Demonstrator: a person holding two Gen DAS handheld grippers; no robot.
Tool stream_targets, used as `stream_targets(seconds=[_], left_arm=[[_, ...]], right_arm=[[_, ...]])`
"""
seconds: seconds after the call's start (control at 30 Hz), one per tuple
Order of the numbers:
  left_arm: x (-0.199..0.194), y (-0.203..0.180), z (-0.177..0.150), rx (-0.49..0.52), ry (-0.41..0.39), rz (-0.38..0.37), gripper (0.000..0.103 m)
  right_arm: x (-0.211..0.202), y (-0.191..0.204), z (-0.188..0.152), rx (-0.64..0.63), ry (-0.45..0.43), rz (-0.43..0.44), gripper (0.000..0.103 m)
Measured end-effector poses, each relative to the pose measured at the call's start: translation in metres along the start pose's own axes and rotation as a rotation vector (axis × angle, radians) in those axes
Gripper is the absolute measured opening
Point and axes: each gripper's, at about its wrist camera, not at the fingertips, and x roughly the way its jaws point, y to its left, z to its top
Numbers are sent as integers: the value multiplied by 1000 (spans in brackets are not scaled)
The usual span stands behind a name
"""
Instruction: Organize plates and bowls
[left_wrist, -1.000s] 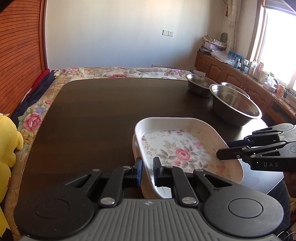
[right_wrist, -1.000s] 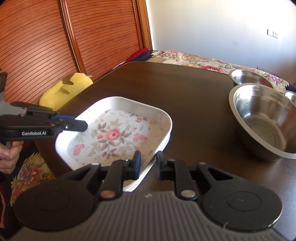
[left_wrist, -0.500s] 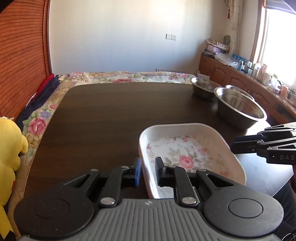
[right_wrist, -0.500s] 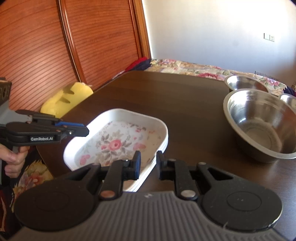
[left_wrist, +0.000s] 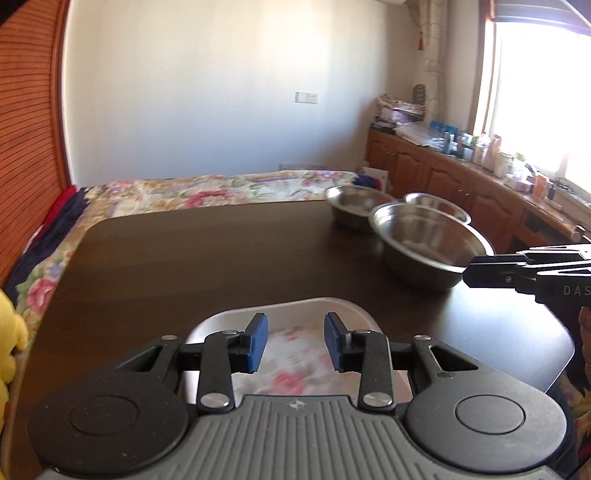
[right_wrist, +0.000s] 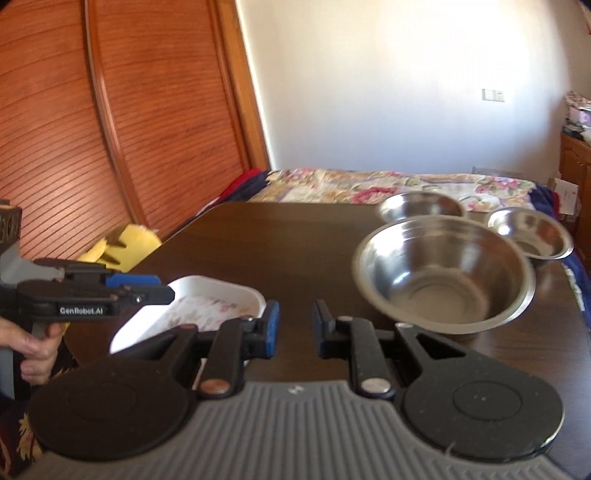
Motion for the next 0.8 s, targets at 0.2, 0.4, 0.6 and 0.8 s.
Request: stream_targets(seconds=[0.2, 0.4, 0.6, 0.8], left_arm=[[23, -32, 13, 12, -12, -65, 54], [43, -59, 25, 22, -23, -96, 75], [59, -78, 31, 45, -42, -90, 82], [74, -85, 34, 57, -29, -86, 82]], right_arm=[[-17, -28, -2, 0, -63, -83, 52], [-25, -55, -5, -7, -119, -164, 78], [-23, -84, -6, 9, -170, -204, 103], [-14, -112, -7, 24, -164, -242, 103]])
